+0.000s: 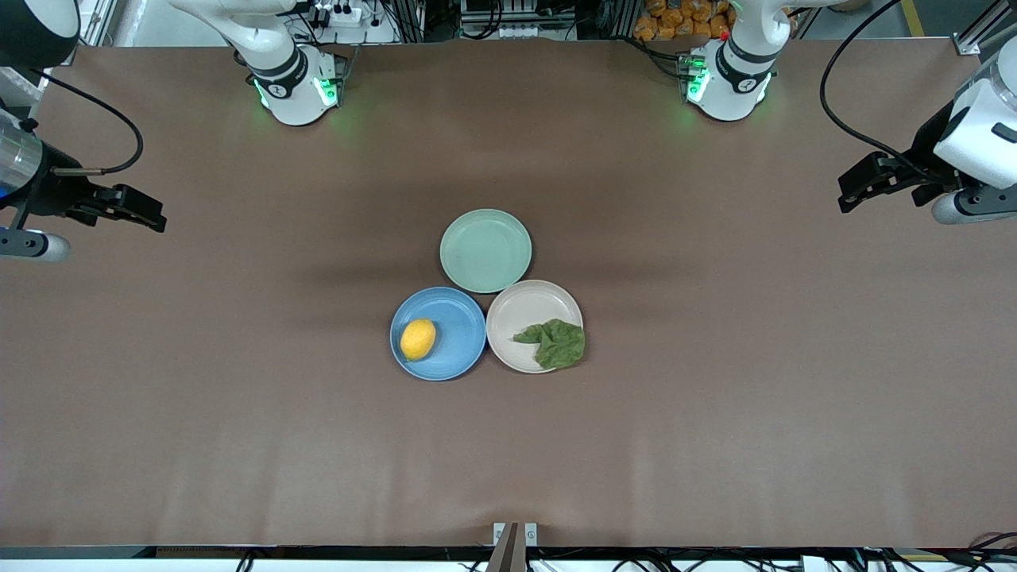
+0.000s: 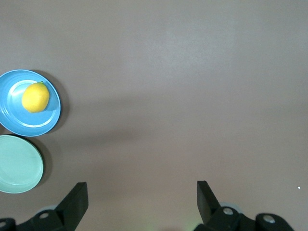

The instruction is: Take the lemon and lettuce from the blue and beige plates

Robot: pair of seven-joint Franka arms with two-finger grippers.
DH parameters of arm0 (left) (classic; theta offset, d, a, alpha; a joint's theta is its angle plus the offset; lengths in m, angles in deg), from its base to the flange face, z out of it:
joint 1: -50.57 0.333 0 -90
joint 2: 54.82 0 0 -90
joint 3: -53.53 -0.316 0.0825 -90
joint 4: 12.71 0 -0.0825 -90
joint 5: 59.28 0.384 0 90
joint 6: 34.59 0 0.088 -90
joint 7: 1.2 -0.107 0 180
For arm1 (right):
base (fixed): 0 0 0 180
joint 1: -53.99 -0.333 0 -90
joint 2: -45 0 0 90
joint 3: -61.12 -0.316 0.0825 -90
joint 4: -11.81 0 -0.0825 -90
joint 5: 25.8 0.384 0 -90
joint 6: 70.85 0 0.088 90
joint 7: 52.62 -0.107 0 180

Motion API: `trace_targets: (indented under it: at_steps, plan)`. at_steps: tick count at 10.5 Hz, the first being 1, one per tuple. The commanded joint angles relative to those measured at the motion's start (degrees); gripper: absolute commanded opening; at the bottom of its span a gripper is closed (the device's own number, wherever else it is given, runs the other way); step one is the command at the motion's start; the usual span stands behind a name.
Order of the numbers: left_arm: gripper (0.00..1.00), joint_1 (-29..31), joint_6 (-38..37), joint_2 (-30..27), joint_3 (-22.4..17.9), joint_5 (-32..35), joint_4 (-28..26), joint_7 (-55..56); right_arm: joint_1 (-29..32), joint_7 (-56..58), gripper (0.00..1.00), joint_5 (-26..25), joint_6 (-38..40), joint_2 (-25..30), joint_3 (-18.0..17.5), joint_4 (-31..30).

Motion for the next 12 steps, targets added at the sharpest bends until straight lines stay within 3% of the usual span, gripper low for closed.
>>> trace_targets:
  at_steps: [1, 4, 6, 9, 12]
  plan:
    - [1.00, 0.0, 0.4, -0.1, 0.2, 1.4, 0.1, -1.6, -0.4, 0.2, 1.00, 0.2, 0.1, 1.4, 0.5, -1.3]
    - [1.00, -0.9, 0.7, 1.8, 0.6, -1.3, 0.1, 0.0, 0.1, 0.4, 1.00, 2.9, 0.0, 1.4, 0.7, -1.3]
    - [1.00, -5.2, 5.2, 5.1, 1.6, -1.5, 0.1, 3.7, 0.1, 0.4, 1.00, 2.9, 0.0, 1.4, 0.7, -1.3]
    - [1.00, -15.3, 16.2, 13.2, 1.7, 2.4, 0.1, 11.1, -0.3, -0.2, 1.00, 3.1, -1.0, 1.1, 0.5, -1.6]
    - [1.00, -20.7, 30.5, 21.0, 2.1, 1.8, 0.1, 16.1, -3.1, -5.9, 1.00, 7.5, -9.2, -6.4, 0.2, -1.4]
